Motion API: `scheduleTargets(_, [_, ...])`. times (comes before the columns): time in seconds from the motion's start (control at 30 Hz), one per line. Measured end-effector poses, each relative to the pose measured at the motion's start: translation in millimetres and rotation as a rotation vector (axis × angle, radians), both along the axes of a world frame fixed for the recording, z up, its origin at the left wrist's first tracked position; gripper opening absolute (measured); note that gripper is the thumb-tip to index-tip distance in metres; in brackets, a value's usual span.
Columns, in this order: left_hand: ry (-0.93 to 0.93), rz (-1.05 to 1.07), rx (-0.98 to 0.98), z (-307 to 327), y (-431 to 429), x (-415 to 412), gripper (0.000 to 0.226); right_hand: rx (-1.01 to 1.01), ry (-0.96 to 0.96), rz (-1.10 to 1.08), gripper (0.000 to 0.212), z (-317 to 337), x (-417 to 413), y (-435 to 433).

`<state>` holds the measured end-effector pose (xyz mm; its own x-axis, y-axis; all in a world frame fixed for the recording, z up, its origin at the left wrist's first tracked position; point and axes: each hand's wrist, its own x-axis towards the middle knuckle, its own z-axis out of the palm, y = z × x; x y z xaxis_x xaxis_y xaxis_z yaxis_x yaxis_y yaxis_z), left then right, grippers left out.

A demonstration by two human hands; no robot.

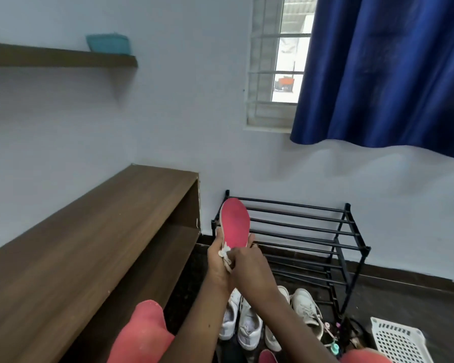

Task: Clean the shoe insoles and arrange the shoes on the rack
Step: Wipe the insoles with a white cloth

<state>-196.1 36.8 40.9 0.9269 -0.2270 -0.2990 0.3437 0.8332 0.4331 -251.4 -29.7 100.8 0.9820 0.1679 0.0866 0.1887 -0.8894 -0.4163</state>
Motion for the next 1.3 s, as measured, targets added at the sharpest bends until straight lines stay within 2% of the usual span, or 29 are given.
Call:
scheduleTargets(0.07, [0.05, 0.056, 0.014, -1, 9, 1, 0.054, 0.058, 0.042, 0.049, 0.03, 4, -5, 2])
scheduleTargets(0.17, [0.062, 0.034, 0.039, 5, 15, 6, 0.054, 0.034, 0.067, 0.115, 0.028, 10, -1, -1])
scheduleTargets(0.27, [-0.013, 0.01, 0.096, 4, 14, 14, 0.051, 0.111, -0.016, 0.062, 0.021, 16, 10, -4])
scheduleTargets(0.37, [-0.009, -0.004, 0.068, 15, 11, 9, 0.037, 0.174, -0.108, 0.016, 0.021, 19, 20, -4])
scheduleTargets(0.43, [-0.041, -0.054, 0.055, 29, 7, 2, 0.047, 0.282, -0.184, -0.036, 0.024, 23, 27, -5])
scheduleTargets(0.5, [-0.051, -0.074, 0.079, 35, 6, 2, 0.047, 0.365, -0.225, -0.049, 0.025, 26, 34, -5])
scheduleTargets(0.6, [-0.049, -0.038, 0.056, 39, 15, 4, 0.043, 0.362, -0.201, 0.058, 0.04, 25, 33, -3])
scheduleTargets(0.73, [-0.046, -0.04, 0.059, 36, 26, 10, 0.044, 0.348, -0.198, 0.18, 0.05, 14, 17, -2])
scheduleTargets(1.03, [-0.002, -0.035, 0.094, 34, 13, 1, 0.041, 0.506, -0.199, 0.017, 0.055, 16, 47, -3])
scheduleTargets(1.17, [0.02, -0.02, 0.12, 27, 20, 6, 0.05, 0.501, -0.171, 0.09, 0.054, 7, 35, 2])
scheduleTargets(1.27, [0.04, -0.006, 0.196, 20, 26, 11, 0.044, 0.527, -0.113, 0.213, 0.059, 4, 19, -3])
scheduleTargets(1.3, [0.047, 0.016, 0.21, 16, 25, 12, 0.051, 0.513, -0.107, 0.247, 0.06, 3, 17, -6])
